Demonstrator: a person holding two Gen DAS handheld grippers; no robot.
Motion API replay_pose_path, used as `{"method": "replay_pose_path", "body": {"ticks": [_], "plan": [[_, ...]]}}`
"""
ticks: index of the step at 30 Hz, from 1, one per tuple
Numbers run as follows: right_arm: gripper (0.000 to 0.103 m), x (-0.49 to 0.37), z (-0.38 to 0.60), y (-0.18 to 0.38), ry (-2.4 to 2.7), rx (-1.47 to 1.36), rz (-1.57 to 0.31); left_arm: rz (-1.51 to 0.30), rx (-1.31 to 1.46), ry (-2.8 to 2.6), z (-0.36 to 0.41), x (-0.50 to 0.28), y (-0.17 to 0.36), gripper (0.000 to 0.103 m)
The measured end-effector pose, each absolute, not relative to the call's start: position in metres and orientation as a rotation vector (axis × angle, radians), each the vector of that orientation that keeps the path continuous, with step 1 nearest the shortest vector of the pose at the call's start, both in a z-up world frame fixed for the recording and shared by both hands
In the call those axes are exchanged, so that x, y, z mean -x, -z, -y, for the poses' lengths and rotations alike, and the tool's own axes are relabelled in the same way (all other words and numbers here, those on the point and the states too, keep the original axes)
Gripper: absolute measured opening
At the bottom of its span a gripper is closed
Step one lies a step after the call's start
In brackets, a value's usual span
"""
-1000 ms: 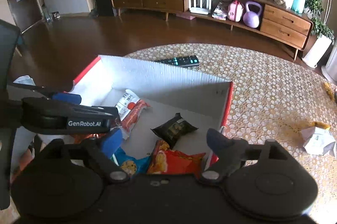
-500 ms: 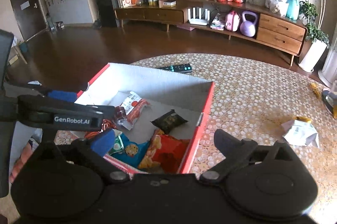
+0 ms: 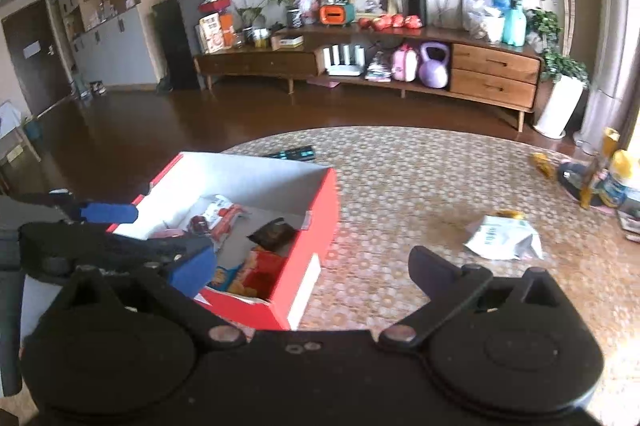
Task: Organize snacks
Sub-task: 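Move both tools back from the box toward the purple candy bar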
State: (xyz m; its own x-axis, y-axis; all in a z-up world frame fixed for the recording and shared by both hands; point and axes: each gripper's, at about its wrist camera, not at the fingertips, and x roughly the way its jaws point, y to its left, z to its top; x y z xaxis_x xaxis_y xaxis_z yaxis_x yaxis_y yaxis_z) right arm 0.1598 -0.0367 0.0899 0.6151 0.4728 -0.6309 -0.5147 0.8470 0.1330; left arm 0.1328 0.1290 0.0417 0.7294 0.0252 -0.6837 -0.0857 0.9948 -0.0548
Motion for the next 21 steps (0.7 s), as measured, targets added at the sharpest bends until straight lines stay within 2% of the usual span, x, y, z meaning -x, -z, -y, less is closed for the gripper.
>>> {"method": "replay_pose_path", "body": {"ticks": [11, 21], "plan": [[0.102, -0.164, 0.121, -0.081, -0.458, 0.004, -0.724, -0.743, 0.047, 0.027, -0.05, -0.14, -0.04, 0.101], [0.098, -0.184, 0.17, -0.055, -0.37, -0.046, -0.799, -0.777, 0.007, 0.065, 0.011, -0.163, -0.013, 0.101]]}}
